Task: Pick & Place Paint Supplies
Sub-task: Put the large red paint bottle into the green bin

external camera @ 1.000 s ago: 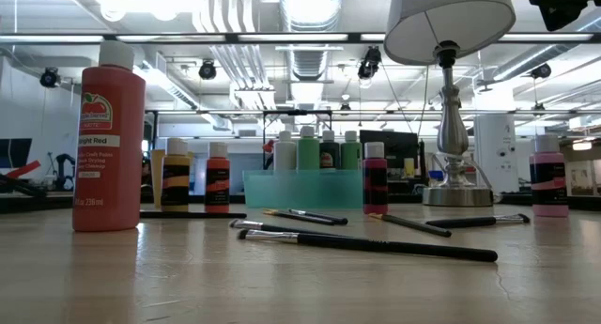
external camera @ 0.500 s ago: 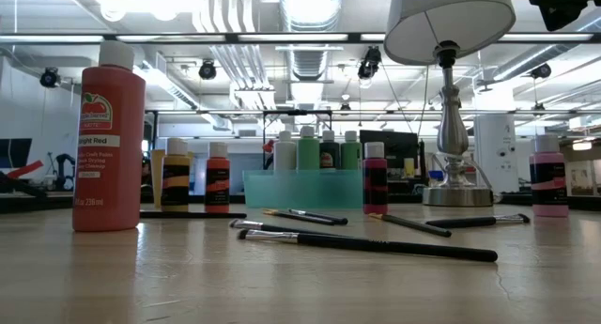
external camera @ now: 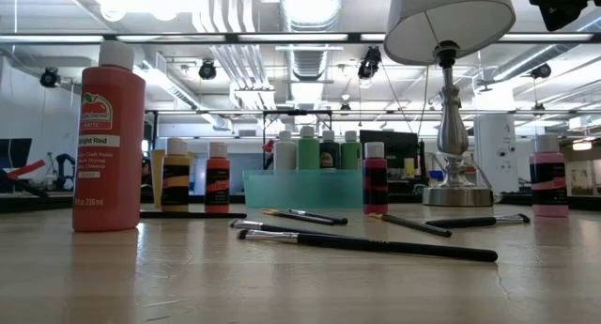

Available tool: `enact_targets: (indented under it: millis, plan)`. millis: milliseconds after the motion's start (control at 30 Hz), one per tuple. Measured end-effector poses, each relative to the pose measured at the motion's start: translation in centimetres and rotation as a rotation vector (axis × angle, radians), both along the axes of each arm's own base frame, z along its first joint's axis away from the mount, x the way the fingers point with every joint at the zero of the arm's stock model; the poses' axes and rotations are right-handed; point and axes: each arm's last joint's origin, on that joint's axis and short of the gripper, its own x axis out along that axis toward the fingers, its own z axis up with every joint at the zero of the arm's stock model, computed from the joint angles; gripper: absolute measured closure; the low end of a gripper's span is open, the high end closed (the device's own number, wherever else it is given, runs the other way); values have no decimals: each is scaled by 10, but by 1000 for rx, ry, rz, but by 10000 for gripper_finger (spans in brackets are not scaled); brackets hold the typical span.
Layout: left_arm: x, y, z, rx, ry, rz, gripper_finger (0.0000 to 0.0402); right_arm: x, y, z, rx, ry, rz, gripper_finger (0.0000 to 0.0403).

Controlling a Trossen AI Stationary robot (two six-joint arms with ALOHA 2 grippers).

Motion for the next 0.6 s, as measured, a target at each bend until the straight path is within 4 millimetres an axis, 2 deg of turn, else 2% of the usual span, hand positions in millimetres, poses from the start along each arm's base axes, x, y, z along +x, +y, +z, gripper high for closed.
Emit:
enact_targets:
  millis: [200, 600]
  plan:
    - [-6, -9, -10, -19, -1, 31, 142, 0, 0, 0, 0, 0, 1, 394]
    - [-8, -11, -50, 13, 53, 136, 142, 0, 0, 0, 0, 0, 0, 394]
